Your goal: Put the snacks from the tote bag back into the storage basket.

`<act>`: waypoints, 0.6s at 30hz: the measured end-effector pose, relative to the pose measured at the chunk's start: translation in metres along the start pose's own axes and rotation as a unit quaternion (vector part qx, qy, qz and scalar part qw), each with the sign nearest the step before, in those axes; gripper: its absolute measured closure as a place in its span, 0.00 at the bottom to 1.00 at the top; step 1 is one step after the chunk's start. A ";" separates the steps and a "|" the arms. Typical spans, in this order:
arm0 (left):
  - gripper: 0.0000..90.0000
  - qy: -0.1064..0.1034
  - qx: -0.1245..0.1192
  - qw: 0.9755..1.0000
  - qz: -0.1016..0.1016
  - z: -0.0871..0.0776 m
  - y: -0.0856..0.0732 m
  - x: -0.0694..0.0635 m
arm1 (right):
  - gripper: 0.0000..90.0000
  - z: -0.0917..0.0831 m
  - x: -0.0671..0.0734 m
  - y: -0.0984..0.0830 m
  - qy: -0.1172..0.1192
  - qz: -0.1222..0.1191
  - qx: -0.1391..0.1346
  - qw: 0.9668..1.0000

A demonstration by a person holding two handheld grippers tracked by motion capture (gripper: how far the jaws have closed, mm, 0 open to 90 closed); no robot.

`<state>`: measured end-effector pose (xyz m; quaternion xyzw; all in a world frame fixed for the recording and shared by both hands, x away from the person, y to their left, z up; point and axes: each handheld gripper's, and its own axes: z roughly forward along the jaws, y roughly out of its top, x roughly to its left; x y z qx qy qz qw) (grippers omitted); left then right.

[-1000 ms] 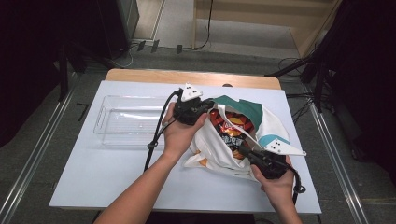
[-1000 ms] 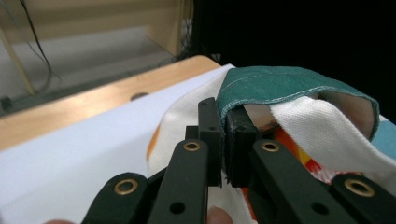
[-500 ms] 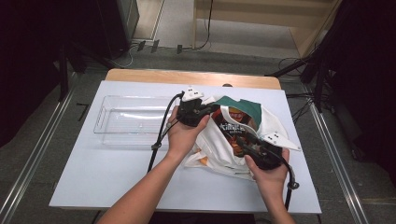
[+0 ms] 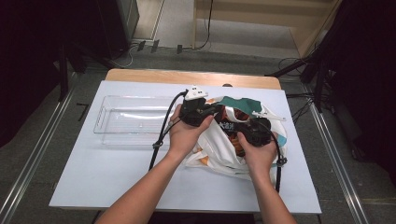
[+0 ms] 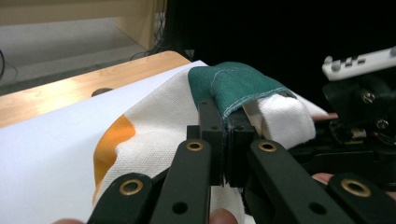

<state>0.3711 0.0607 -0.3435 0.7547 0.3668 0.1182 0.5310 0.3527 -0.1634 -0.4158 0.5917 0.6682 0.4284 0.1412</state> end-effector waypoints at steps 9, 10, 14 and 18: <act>0.98 0.016 -0.011 1.000 -0.022 -0.004 0.005 0.017 | 1.00 -0.042 -0.008 -0.023 0.103 -0.096 -0.039 0.989; 0.98 0.020 -0.014 0.999 -0.023 -0.003 0.005 0.017 | 1.00 -0.046 -0.010 -0.025 0.110 -0.095 -0.040 0.989; 0.96 0.042 -0.016 0.999 -0.008 0.001 0.008 0.017 | 1.00 -0.057 -0.010 -0.031 0.139 -0.126 -0.046 0.981; 0.89 0.027 -0.002 0.999 -0.046 0.012 0.007 0.032 | 1.00 -0.060 -0.011 -0.033 0.143 -0.141 -0.040 0.979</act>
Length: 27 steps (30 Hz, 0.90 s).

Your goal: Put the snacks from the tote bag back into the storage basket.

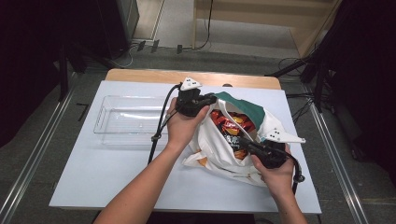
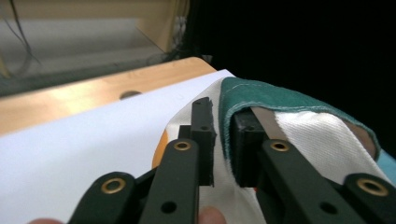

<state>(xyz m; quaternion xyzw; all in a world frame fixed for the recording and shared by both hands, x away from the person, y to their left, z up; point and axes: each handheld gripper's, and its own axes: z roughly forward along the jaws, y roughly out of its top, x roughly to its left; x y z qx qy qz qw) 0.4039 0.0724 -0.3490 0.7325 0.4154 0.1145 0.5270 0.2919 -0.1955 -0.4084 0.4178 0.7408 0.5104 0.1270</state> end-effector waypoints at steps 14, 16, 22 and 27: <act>0.95 0.069 0.043 0.993 0.083 0.000 0.005 0.002 | 1.00 -0.002 -0.005 -0.003 0.004 -0.008 0.001 1.000; 0.92 0.051 0.065 0.996 0.021 0.013 -0.005 0.020 | 1.00 -0.002 -0.007 -0.003 0.006 -0.007 0.001 1.000; 0.94 0.018 0.122 0.992 0.012 0.043 -0.043 0.015 | 1.00 -0.001 -0.007 -0.003 0.008 -0.017 -0.001 1.000; 0.89 0.001 0.125 0.992 -0.002 0.046 -0.059 0.012 | 1.00 -0.003 -0.007 -0.006 -0.005 -0.017 -0.014 1.000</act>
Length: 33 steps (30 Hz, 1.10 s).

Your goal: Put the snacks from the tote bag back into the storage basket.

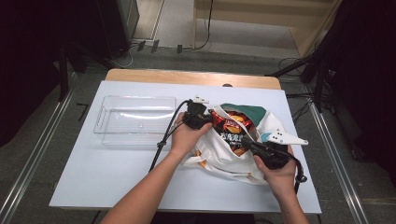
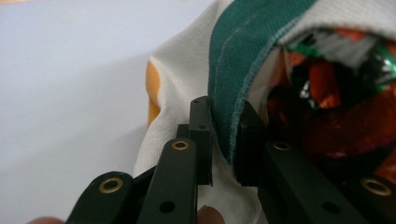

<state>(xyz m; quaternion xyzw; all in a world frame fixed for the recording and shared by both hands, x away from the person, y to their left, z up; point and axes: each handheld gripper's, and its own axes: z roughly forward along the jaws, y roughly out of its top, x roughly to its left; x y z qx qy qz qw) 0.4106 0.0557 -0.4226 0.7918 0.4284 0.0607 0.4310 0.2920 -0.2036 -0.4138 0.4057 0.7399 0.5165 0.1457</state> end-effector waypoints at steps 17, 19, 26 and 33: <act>0.62 -0.032 -0.116 0.993 -0.007 -0.074 -0.004 -0.007 | 0.41 -0.052 -0.009 0.002 -0.129 0.004 -0.087 0.988; 0.63 -0.025 -0.127 0.992 0.002 -0.079 -0.005 -0.012 | 0.39 -0.051 -0.005 0.002 -0.103 0.013 -0.095 0.990; 0.65 -0.040 -0.083 0.995 0.021 -0.064 -0.013 -0.033 | 0.51 -0.021 0.019 -0.001 -0.063 -0.027 -0.046 0.997; 0.28 -0.031 -0.081 0.996 0.011 -0.043 -0.008 -0.036 | 0.99 -0.020 0.009 0.000 -0.119 -0.011 -0.033 0.992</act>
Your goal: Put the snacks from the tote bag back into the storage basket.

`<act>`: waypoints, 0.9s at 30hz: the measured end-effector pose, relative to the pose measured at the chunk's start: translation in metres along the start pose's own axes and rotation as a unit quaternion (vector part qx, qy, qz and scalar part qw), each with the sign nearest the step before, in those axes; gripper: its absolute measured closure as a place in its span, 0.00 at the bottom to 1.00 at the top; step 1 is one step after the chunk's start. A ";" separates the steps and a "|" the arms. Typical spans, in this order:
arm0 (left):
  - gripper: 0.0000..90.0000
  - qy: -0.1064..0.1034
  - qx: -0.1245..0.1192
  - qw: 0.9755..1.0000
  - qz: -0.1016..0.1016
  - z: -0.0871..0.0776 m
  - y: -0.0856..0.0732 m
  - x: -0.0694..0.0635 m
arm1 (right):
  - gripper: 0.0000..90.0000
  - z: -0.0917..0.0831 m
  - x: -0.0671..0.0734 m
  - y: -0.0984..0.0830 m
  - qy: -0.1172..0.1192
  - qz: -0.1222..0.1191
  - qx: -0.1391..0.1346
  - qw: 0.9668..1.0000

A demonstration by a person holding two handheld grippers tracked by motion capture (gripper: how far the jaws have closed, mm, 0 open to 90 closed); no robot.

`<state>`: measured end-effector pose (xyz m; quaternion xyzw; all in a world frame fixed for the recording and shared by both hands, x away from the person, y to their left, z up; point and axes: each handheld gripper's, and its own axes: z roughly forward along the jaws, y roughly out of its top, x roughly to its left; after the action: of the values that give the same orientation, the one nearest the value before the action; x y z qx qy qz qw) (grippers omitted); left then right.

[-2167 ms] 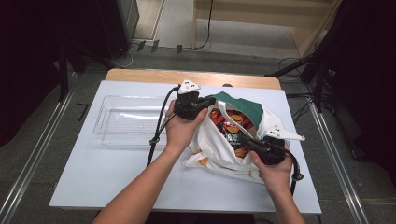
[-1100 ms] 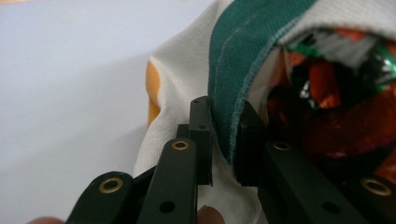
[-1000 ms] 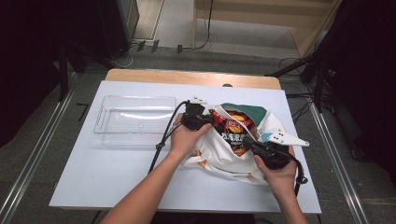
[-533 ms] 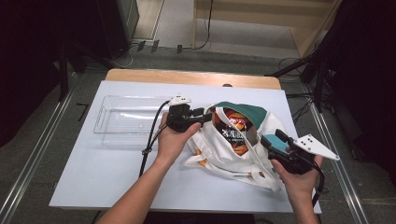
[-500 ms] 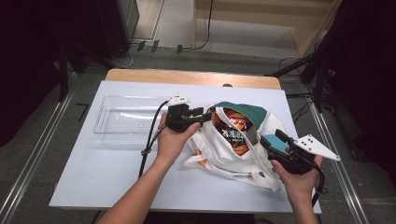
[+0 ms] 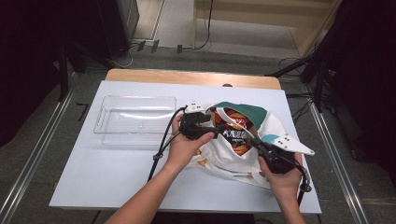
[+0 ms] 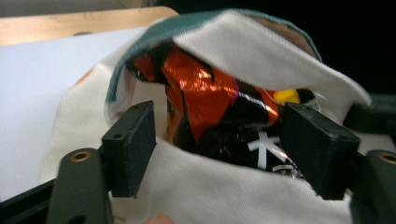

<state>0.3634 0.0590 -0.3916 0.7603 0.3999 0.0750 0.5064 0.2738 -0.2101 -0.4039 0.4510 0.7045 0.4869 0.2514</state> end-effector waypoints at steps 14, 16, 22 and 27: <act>0.55 0.005 0.050 0.999 -0.014 0.034 0.013 -0.008 | 0.39 0.015 -0.018 0.011 -0.091 0.032 0.001 0.995; 0.79 0.020 0.053 0.998 0.002 0.035 0.012 -0.010 | 0.40 0.026 -0.021 0.009 -0.095 0.028 0.041 0.994; 1.00 0.010 0.043 0.997 0.068 0.026 0.010 -0.022 | 0.92 0.026 -0.028 0.011 -0.097 0.033 0.045 0.994; 1.00 -0.026 0.017 0.993 0.114 0.011 0.004 -0.026 | 0.96 0.016 -0.038 0.025 -0.104 0.045 0.014 0.993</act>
<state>0.3541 0.0327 -0.3860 0.8113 0.2987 0.1055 0.4914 0.3135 -0.2331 -0.3909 0.5342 0.6604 0.4381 0.2943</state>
